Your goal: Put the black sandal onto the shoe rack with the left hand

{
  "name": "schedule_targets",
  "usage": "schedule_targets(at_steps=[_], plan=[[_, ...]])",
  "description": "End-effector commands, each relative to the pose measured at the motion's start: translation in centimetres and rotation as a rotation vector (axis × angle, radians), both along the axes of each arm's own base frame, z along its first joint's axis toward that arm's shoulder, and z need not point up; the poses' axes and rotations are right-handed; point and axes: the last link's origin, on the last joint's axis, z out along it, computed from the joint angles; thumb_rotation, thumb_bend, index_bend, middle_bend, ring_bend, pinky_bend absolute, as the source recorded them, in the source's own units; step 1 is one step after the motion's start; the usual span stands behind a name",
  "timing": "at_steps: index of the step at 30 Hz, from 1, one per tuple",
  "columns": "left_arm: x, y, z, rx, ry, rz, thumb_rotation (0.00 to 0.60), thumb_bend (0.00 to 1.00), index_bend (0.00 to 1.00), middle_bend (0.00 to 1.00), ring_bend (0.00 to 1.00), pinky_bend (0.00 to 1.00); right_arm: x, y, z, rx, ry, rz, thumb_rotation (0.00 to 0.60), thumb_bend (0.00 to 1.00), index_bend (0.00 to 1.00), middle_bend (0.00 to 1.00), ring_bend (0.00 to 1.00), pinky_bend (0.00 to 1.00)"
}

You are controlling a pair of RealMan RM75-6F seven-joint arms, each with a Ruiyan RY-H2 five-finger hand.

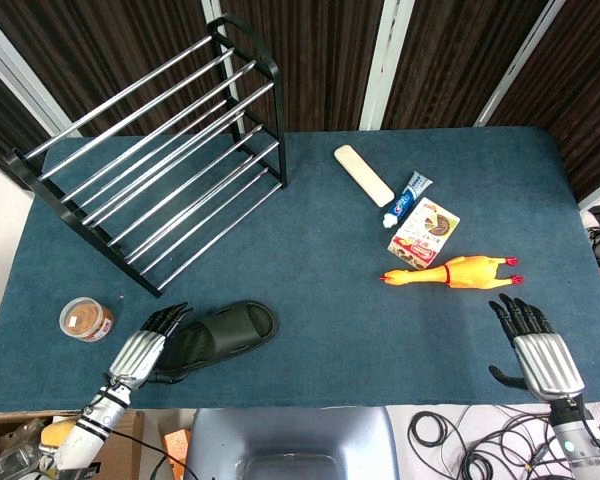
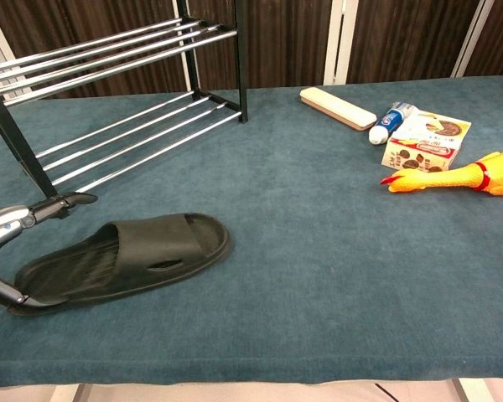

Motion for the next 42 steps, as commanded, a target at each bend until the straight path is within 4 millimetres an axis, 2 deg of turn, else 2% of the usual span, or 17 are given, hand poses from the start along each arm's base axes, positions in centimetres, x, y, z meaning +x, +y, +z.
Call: schedule_targets(at_steps=[1,8,14,17,20,21,23,25,29,34,39,42], plan=[[-0.3,-0.1,-0.1,-0.015,0.008,0.023,0.572,0.17,0.00,0.00,0.00,0.09,0.0,-0.1,-0.1,0.003,0.001,0.000,0.600,0.13,0.00,0.00,0.00,0.12],[-0.7,0.1,0.2,-0.034,0.011,0.064,0.580,0.17,0.00,0.00,0.00,0.11,0.1,-0.1,-0.3,0.008,0.005,0.005,0.600,0.13,0.00,0.00,0.00,0.12],[-1.7,0.7,0.1,-0.075,0.020,0.130,0.597,0.20,0.00,0.02,0.03,0.21,0.1,-0.1,-0.3,0.006,0.004,0.002,0.600,0.13,0.00,0.00,0.00,0.12],[-1.6,0.8,0.2,-0.076,0.009,0.134,0.598,0.21,0.01,0.15,0.15,0.36,0.1,-0.1,-0.3,0.007,0.004,0.002,0.600,0.13,0.00,0.00,0.00,0.12],[-1.1,0.8,0.6,-0.056,-0.038,0.123,0.599,0.23,0.12,0.40,0.39,0.56,0.1,0.0,-0.3,0.010,0.005,0.002,0.600,0.13,0.00,0.00,0.00,0.12],[-0.8,0.8,0.8,-0.044,-0.069,0.120,0.600,0.23,0.18,0.49,0.47,0.62,0.1,0.0,-0.2,0.010,0.004,0.004,0.600,0.13,0.00,0.00,0.00,0.12],[-0.3,0.7,1.3,-0.023,-0.111,0.109,0.600,0.24,0.29,0.60,0.59,0.73,0.1,0.0,-0.2,0.009,0.003,0.005,0.600,0.13,0.00,0.00,0.00,0.12],[0.3,0.4,1.8,0.001,-0.147,0.087,0.600,0.24,0.37,0.67,0.66,0.80,0.1,0.0,-0.2,0.008,0.003,0.004,0.600,0.13,0.00,0.00,0.00,0.12],[1.7,-0.1,2.9,0.005,-0.203,0.057,0.600,0.24,0.40,0.70,0.68,0.83,0.1,0.1,-0.3,0.012,0.003,0.006,0.600,0.13,0.00,0.00,0.00,0.12],[4.4,-0.1,4.2,0.014,-0.276,0.021,0.600,0.24,0.41,0.71,0.70,0.85,0.2,0.1,-0.5,0.019,0.007,0.009,0.600,0.13,0.00,0.00,0.00,0.12],[7.6,1.3,5.2,0.068,-0.324,0.013,0.595,0.24,0.44,0.73,0.73,0.87,0.2,0.1,-0.6,0.026,0.009,0.011,0.600,0.13,0.00,0.00,0.00,0.12],[9.6,2.5,5.5,0.023,-0.365,0.087,0.554,0.26,0.45,0.74,0.73,0.87,0.2,0.0,-0.6,0.029,0.009,0.012,0.600,0.13,0.00,0.00,0.00,0.12]])
